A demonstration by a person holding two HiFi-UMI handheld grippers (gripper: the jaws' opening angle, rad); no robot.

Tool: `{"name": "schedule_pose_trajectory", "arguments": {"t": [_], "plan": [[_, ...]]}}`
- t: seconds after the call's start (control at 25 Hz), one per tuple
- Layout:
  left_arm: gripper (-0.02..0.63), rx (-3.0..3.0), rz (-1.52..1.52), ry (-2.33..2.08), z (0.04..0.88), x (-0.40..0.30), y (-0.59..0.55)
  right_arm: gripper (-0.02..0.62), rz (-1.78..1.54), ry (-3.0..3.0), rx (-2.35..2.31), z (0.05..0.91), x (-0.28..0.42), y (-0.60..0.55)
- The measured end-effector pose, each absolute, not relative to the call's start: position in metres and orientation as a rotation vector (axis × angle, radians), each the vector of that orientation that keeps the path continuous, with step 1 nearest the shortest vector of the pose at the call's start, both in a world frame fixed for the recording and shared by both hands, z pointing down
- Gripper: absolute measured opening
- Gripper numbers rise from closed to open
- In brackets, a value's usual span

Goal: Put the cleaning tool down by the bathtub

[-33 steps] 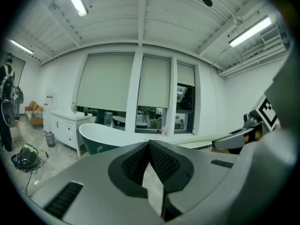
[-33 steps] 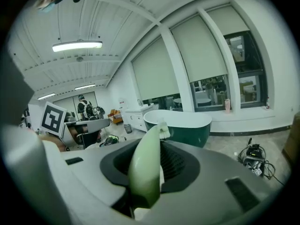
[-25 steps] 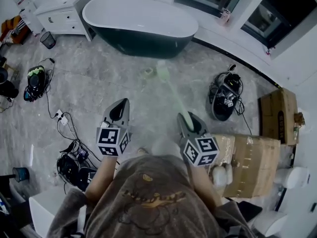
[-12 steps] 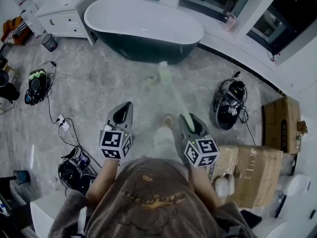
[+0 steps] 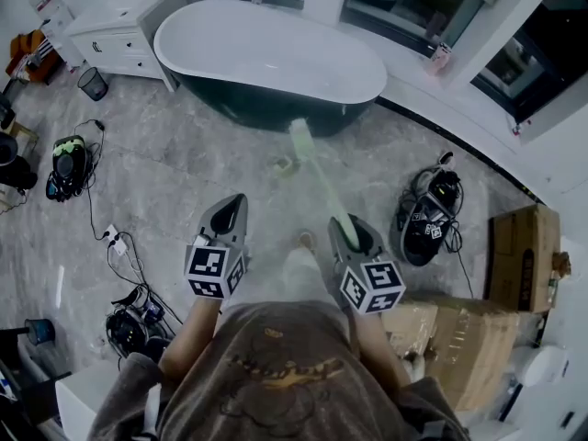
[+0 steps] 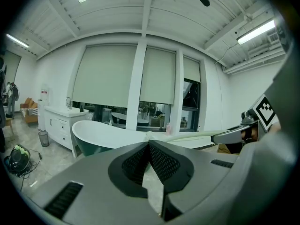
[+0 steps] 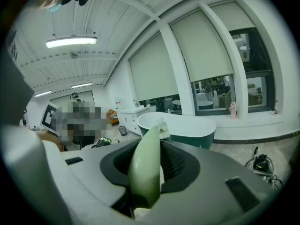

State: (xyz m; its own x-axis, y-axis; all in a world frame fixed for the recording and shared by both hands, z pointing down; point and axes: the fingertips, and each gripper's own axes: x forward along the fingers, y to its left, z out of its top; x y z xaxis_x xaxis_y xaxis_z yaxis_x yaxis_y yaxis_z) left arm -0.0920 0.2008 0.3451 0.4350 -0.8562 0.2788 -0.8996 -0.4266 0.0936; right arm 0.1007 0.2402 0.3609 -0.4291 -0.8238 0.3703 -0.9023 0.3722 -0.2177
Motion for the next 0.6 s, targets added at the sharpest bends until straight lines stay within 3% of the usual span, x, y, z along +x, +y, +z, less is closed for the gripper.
{"name": "schedule_pose_trajectory", "arguments": {"t": [0.6], "plan": [[0.000, 2.321, 0.255, -1.691, 0.338, -0.059, 0.038, 0.110, 0.546, -2.501, 1.308, 0.359, 0.136, 0.063]]}}
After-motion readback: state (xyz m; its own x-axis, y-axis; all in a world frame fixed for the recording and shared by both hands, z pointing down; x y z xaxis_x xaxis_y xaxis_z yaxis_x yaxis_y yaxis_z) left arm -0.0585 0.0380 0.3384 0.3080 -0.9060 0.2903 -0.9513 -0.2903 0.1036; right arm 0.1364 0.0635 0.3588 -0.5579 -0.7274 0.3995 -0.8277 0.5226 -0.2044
